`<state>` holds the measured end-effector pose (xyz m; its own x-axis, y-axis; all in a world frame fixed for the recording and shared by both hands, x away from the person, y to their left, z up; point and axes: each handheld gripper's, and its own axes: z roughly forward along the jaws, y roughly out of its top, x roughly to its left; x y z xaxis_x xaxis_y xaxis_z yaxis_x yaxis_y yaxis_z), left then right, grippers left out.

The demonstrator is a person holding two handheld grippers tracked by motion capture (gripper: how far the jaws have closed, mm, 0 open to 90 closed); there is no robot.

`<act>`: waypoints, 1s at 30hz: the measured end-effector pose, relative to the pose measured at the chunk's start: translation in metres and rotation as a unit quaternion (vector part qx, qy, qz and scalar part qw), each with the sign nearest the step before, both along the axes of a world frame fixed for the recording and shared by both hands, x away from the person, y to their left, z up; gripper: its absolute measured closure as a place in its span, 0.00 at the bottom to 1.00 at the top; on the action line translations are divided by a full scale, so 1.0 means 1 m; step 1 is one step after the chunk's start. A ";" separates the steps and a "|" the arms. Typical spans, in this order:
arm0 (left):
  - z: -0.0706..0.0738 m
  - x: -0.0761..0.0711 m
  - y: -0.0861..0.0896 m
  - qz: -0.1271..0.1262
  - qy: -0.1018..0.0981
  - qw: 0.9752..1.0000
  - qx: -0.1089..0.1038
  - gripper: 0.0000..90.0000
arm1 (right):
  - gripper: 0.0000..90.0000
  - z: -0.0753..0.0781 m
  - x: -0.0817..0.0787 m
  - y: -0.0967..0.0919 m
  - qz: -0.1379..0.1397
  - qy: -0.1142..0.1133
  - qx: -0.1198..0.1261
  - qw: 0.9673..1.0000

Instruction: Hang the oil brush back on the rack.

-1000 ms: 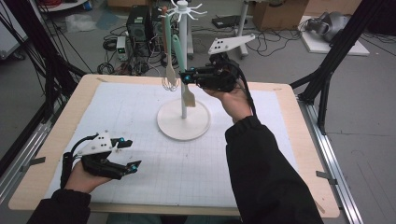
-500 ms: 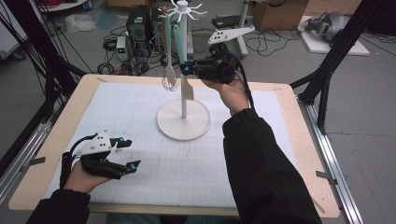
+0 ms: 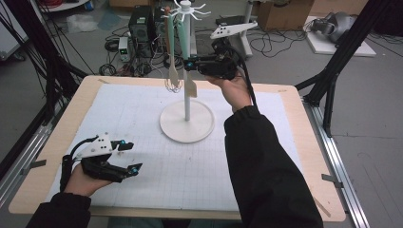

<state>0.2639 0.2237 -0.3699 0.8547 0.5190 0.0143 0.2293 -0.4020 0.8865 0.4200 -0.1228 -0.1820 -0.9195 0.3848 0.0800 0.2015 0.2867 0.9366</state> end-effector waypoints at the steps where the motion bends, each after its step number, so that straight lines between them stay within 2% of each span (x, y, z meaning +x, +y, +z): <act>1: 0.000 0.000 0.000 -0.001 0.000 1.000 0.000 0.27 | 0.94 0.000 0.000 0.000 -0.002 0.000 0.000 1.000; 25: 0.000 -0.001 -0.001 -0.004 0.001 1.000 -0.001 0.27 | 0.92 -0.002 0.005 0.001 -0.020 0.011 -0.001 1.000; 30: 0.001 -0.002 0.000 -0.003 0.000 1.000 0.000 0.27 | 0.86 -0.001 0.005 0.000 -0.027 0.008 0.001 1.000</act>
